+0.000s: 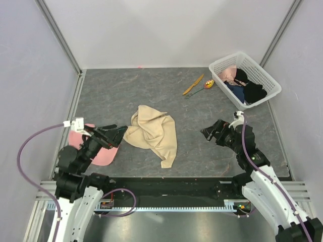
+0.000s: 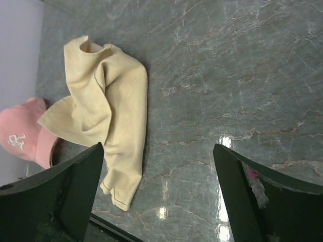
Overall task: Fold the napkin into a case and place the utensils inside
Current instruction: Pick up the crumpled napkin from the center of the board.
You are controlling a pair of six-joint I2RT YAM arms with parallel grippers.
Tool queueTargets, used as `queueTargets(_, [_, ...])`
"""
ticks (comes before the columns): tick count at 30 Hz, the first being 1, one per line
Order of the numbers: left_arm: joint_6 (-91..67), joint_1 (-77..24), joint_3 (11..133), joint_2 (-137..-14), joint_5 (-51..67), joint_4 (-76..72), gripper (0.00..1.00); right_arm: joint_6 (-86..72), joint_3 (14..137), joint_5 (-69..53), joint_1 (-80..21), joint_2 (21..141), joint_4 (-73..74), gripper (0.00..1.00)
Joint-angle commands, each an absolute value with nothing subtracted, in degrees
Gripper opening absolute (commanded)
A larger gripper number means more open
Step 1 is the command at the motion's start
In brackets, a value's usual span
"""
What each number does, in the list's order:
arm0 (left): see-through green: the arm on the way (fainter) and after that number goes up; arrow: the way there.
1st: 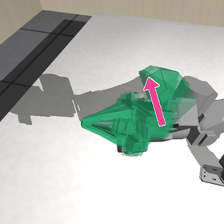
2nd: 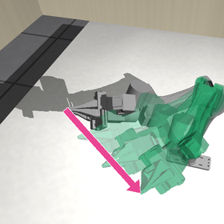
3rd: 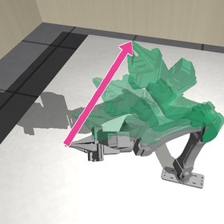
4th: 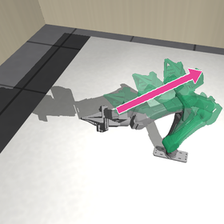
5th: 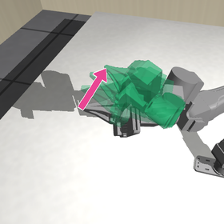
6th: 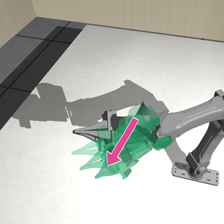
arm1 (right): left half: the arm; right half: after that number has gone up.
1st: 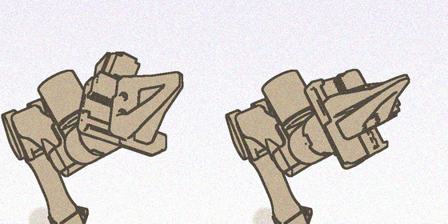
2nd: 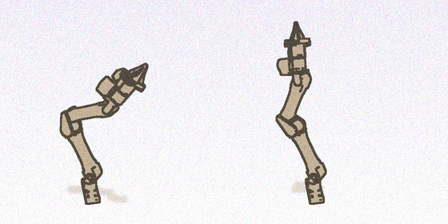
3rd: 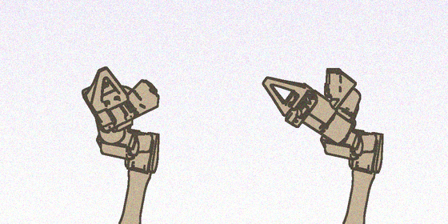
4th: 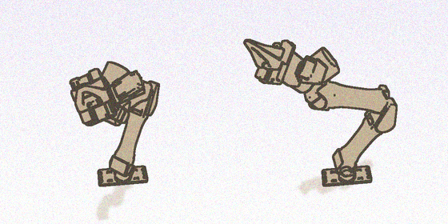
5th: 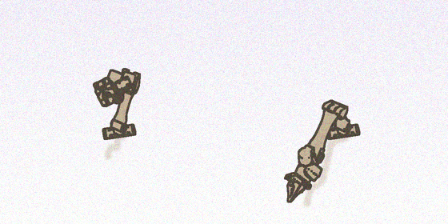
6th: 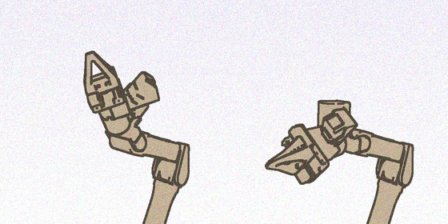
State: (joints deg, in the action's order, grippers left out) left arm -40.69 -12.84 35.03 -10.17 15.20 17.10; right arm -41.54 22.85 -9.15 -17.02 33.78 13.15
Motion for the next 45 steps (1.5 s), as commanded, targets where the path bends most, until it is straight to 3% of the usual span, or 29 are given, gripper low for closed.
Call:
queueTargets(1, [-37.44,-12.92,39.01,-23.87,16.35,26.34,0.93,-33.50,29.87,-14.39,-16.96,43.02,10.65,0.98])
queueTargets(7, [-39.37,-12.92,42.63,-41.37,8.27,34.19,0.86,-30.77,39.52,-17.77,-20.54,62.79,3.09,0.98])
queueTargets(15, [-43.68,-12.92,38.58,-49.38,0.88,29.71,0.83,-24.18,55.35,-13.80,-30.32,84.61,-1.76,0.98])
queueTargets(19, [-41.76,-12.83,39.72,-53.17,-1.30,29.97,0.82,-16.71,70.70,-11.78,-33.30,98.22,5.51,0.97])
queueTargets(26, [-42.44,-12.92,46.05,-54.23,-7.64,42.52,0.84,-13.62,88.40,-10.46,-35.50,110.29,13.00,0.96])
queueTargets(31, [-46.84,-12.92,50.36,-55.46,-9.49,50.70,0.84,-14.06,98.07,-7.12,-40.25,115.31,16.61,0.88])
queueTargets(33, [-46.93,-12.83,51.15,-56.25,-9.49,51.06,0.83,-14.41,102.80,-6.60,-42.26,118.19,17.22,0.76])
queueTargets(39, [-46.15,-12.83,53.35,-62.83,-10.19,50.27,0.78,-17.22,118.18,1.84,-46.31,128.91,22.50,0.67])
queueTargets(45, [-44.74,-12.83,54.14,-67.06,-9.93,50.10,0.77,-17.67,124.97,14.23,-49.30,134.03,26.71,0.61])
